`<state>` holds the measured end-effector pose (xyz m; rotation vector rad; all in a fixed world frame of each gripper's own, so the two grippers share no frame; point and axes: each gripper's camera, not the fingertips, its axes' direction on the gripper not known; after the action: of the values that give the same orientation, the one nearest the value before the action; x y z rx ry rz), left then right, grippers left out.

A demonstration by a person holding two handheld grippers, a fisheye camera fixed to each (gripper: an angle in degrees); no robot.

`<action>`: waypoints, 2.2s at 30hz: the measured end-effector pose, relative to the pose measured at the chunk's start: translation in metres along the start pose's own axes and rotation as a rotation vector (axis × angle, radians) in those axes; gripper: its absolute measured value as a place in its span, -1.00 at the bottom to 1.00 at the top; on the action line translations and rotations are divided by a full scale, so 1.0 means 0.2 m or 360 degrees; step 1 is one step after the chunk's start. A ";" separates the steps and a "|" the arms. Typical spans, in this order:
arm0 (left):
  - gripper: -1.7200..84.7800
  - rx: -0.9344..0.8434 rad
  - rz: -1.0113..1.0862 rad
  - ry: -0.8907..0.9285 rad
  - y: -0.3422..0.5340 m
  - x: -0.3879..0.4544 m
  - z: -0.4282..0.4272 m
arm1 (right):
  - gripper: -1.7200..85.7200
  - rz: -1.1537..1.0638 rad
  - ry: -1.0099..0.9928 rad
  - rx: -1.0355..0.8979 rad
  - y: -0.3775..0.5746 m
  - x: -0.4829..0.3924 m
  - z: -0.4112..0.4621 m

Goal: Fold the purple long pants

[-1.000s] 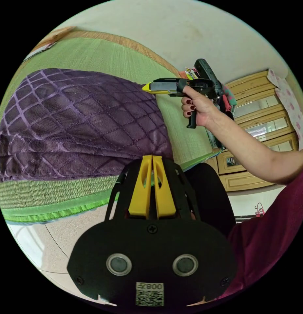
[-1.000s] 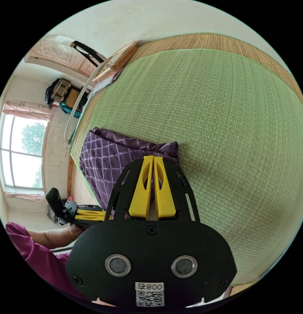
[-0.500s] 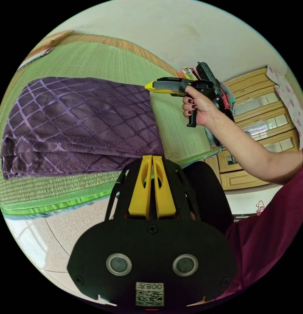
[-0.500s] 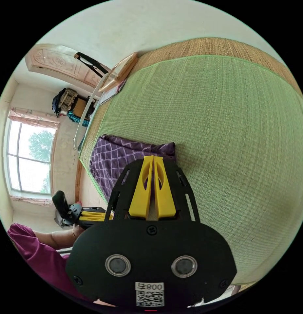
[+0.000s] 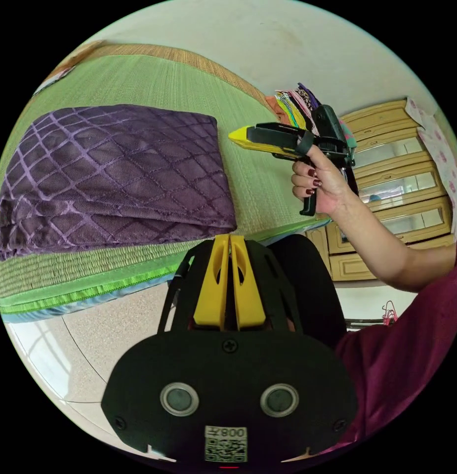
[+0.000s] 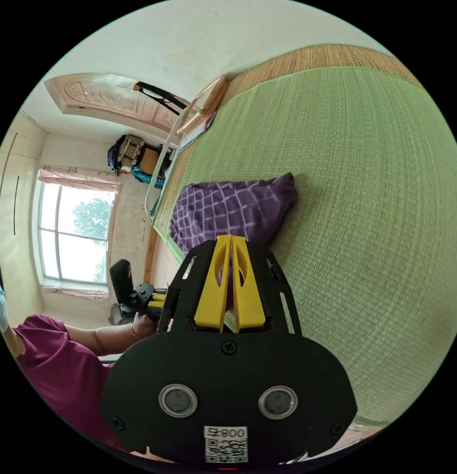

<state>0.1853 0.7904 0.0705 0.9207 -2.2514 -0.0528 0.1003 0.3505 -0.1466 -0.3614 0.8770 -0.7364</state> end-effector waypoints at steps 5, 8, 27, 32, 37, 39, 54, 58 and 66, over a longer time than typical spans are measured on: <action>-0.83 -0.0056 -0.0085 0.0051 0.03 0.03 0.03 | -0.96 0.0111 -0.0118 -0.0183 0.41 0.06 0.20; -0.80 -0.0067 -0.0134 0.0098 0.02 0.02 0.05 | -0.95 0.0183 -0.0234 -0.0106 0.57 0.09 0.19; -0.91 0.0087 -0.0262 0.0311 0.31 -0.01 0.05 | -0.76 0.0476 -0.0587 0.0030 1.26 0.34 0.13; -0.92 0.0096 -0.0223 0.0353 0.46 0.01 0.05 | -0.75 0.0505 -0.0706 0.0067 1.38 0.33 0.16; -0.93 0.0089 -0.0175 0.0419 0.60 0.04 0.08 | -0.74 0.0527 -0.0814 0.0093 1.52 0.32 0.15; -0.93 0.0090 -0.0160 0.0437 0.65 0.05 0.10 | -0.76 0.0518 -0.0809 0.0092 1.58 0.31 0.15; -0.85 0.0325 -0.0442 0.0745 1.37 -0.27 0.11 | -0.90 0.0525 -0.0890 0.0122 1.92 0.22 -0.02; -0.77 0.0613 -0.0750 0.1030 1.69 -0.52 0.14 | -0.90 0.0488 -0.0885 0.0122 1.99 0.17 -0.09; -0.67 0.1022 -0.1169 0.1402 2.12 -0.80 0.31 | -0.90 0.0459 -0.0905 0.0146 2.22 0.13 -0.23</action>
<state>-0.0275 1.1949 0.0485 1.6545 -1.0322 0.6479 0.2651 0.6446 -0.4403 -0.3299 0.3441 -0.3710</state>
